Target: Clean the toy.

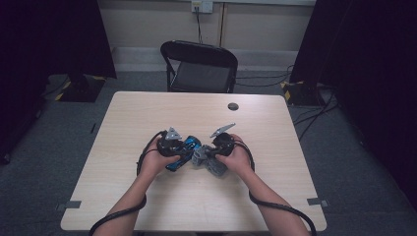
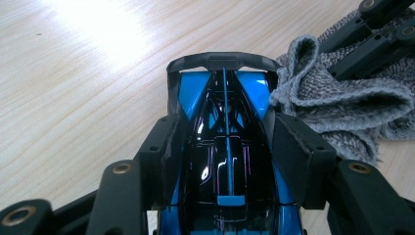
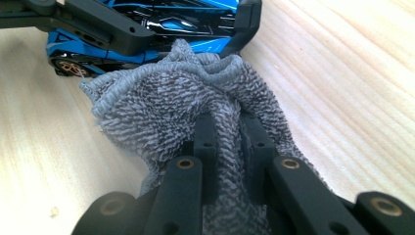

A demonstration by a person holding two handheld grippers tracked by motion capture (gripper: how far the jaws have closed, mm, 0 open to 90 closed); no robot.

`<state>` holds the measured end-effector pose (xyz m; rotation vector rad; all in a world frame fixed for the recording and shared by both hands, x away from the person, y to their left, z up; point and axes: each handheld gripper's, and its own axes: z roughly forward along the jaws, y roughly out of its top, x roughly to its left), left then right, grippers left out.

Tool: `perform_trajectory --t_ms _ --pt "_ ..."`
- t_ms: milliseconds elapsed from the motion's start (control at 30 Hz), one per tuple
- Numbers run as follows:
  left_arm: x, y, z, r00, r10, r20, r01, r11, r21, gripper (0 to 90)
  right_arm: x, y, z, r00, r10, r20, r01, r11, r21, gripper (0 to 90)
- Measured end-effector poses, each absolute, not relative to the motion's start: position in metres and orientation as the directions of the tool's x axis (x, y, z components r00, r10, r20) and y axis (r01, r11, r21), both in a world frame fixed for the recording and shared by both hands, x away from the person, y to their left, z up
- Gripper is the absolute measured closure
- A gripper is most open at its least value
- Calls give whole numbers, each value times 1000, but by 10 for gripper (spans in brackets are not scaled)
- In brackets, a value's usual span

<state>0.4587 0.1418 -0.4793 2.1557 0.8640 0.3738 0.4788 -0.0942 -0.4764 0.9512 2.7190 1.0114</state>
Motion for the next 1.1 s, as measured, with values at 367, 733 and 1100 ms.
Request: perform_trajectory --t_ms 367,733,1100 --pt "458 144 -480 727 687 -11 458 -472 753 451 481 -116 -475 -754 646 120 563 542 625 807" --pt "458 142 -480 725 689 -21 465 -466 753 451 466 -127 -457 -778 615 127 524 525 670 807" --pt "457 141 -480 722 692 -12 463 -470 751 450 433 -102 -460 -867 473 158 443 586 678 807"
